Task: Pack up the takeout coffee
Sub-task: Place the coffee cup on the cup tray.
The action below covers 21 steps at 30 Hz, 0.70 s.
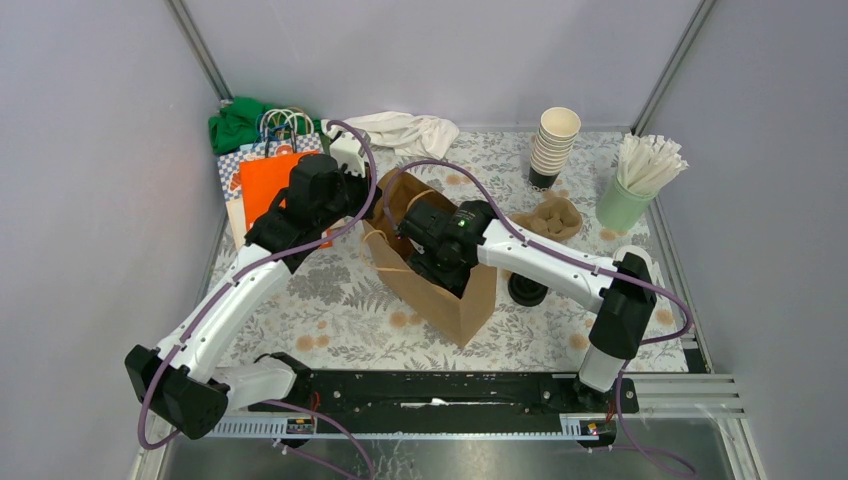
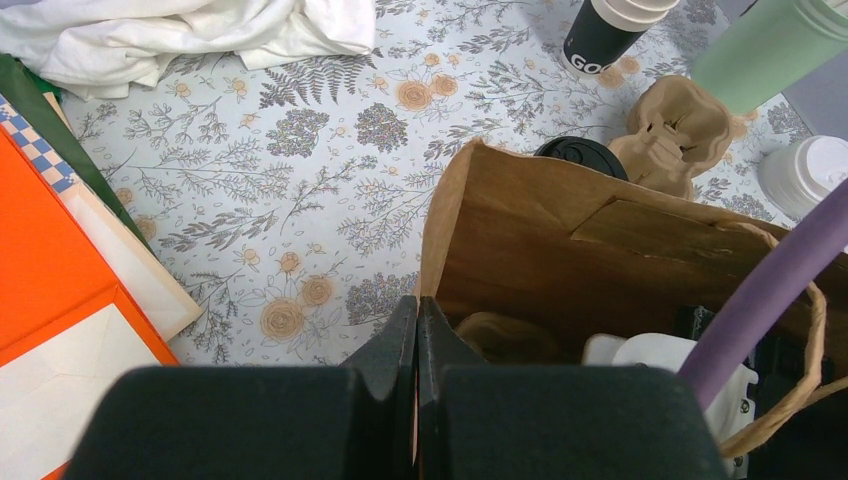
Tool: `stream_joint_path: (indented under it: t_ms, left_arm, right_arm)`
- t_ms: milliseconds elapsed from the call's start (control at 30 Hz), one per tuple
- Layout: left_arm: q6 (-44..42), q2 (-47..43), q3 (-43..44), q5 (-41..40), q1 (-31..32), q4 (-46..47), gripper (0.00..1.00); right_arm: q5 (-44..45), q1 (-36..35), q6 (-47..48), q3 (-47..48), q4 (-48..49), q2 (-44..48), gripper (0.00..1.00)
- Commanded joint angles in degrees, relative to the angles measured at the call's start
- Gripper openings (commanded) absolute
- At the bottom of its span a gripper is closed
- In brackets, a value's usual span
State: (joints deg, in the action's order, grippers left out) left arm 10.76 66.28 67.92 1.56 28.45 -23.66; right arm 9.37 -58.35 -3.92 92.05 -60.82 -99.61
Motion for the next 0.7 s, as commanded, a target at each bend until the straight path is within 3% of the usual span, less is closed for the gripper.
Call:
stream_joint_path:
  t_ms: [0, 67, 100, 467, 667]
  left_arm:
    - [-0.5, 0.5, 2.4, 0.4, -0.3, 1.7, 0.00]
    - [-0.4, 0.4, 2.3, 0.4, -0.3, 1.6, 0.00]
    - [-0.4, 0.4, 2.2, 0.5, -0.3, 1.6, 0.00]
    - [0.0, -0.4, 1.9, 0.2, -0.3, 1.3, 0.00]
    - [0.0, -0.5, 2.0, -0.1, -0.3, 0.6, 0.00]
  right_arm:
    - [-0.6, -0.4, 0.5, 2.2, -0.5, 1.8, 0.81]
    - [-1.0, -0.4, 0.4, 2.1, -0.3, 1.9, 0.98]
    - [-1.2, -0.4, 0.5, 2.1, -0.2, 2.0, 0.99]
    - [-0.1, -0.4, 0.2, 4.8, -0.4, 3.1, 0.99]
    - [2.1, -0.3, 0.4, 10.8, -1.9, 2.3, 0.87]
